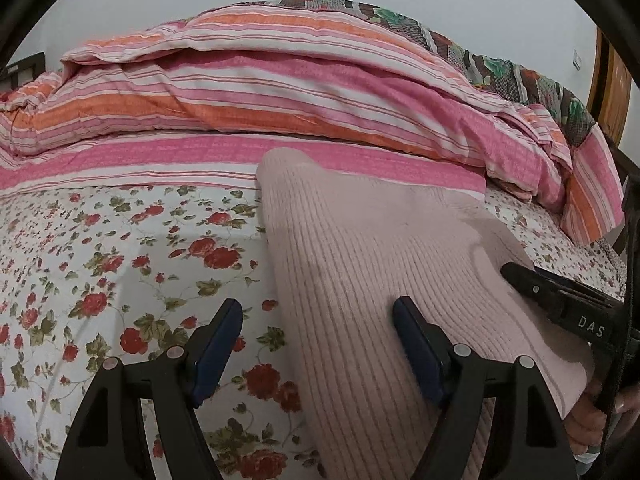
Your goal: Fold small clothes
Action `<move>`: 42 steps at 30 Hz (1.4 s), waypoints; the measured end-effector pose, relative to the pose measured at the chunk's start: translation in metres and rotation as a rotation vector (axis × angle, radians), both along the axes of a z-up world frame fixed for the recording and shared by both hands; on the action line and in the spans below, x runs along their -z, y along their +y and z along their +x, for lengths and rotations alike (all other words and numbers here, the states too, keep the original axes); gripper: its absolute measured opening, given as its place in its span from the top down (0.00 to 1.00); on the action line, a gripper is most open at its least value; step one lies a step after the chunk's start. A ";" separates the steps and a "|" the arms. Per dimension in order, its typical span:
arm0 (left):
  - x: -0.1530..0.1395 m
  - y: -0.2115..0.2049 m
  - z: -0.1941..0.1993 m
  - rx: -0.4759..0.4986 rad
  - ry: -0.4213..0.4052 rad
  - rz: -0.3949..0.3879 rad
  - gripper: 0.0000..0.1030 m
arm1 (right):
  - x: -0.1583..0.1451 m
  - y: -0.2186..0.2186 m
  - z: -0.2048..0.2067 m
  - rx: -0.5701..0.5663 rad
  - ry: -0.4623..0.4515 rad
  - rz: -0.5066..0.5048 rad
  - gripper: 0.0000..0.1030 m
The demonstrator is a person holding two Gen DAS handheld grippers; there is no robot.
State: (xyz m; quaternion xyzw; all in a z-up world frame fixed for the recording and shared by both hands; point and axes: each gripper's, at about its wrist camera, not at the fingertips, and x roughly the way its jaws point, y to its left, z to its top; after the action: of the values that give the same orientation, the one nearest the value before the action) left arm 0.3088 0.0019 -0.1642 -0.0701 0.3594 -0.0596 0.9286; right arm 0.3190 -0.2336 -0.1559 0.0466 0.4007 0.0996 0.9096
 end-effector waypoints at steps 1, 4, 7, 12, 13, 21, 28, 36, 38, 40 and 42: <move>0.000 0.000 0.000 0.000 -0.001 -0.001 0.24 | 0.000 0.001 0.000 -0.001 -0.002 -0.002 0.42; 0.000 -0.001 -0.001 -0.004 -0.008 0.012 0.24 | -0.001 0.001 -0.003 -0.007 -0.009 -0.001 0.42; -0.002 -0.005 -0.003 -0.013 -0.026 0.050 0.24 | -0.001 0.001 -0.004 -0.004 -0.014 0.000 0.42; -0.003 -0.007 -0.005 -0.018 -0.035 0.064 0.24 | -0.001 0.004 -0.006 -0.003 -0.021 -0.008 0.40; -0.003 -0.005 -0.004 -0.017 -0.034 0.057 0.24 | -0.001 0.003 -0.006 -0.003 -0.021 -0.007 0.40; -0.003 -0.005 -0.004 -0.018 -0.033 0.050 0.24 | 0.001 -0.001 -0.005 0.003 -0.011 0.023 0.36; -0.002 -0.004 -0.006 -0.018 -0.030 0.040 0.24 | 0.002 -0.002 -0.004 0.007 -0.004 0.035 0.35; -0.003 -0.004 -0.006 -0.019 -0.029 0.037 0.24 | 0.002 -0.002 -0.004 0.009 -0.003 0.037 0.34; -0.003 -0.003 -0.006 -0.019 -0.029 0.037 0.24 | 0.002 -0.002 -0.004 0.009 -0.003 0.038 0.34; -0.003 -0.004 -0.006 -0.019 -0.029 0.037 0.24 | 0.002 -0.002 -0.004 0.009 -0.003 0.038 0.34; -0.003 -0.004 -0.006 -0.019 -0.029 0.037 0.24 | 0.002 -0.002 -0.004 0.009 -0.003 0.038 0.34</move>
State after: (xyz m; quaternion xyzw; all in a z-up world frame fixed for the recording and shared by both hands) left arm 0.3024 -0.0016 -0.1616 -0.0553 0.3462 -0.0450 0.9354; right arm 0.3153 -0.2356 -0.1581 0.0654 0.3971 0.1034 0.9096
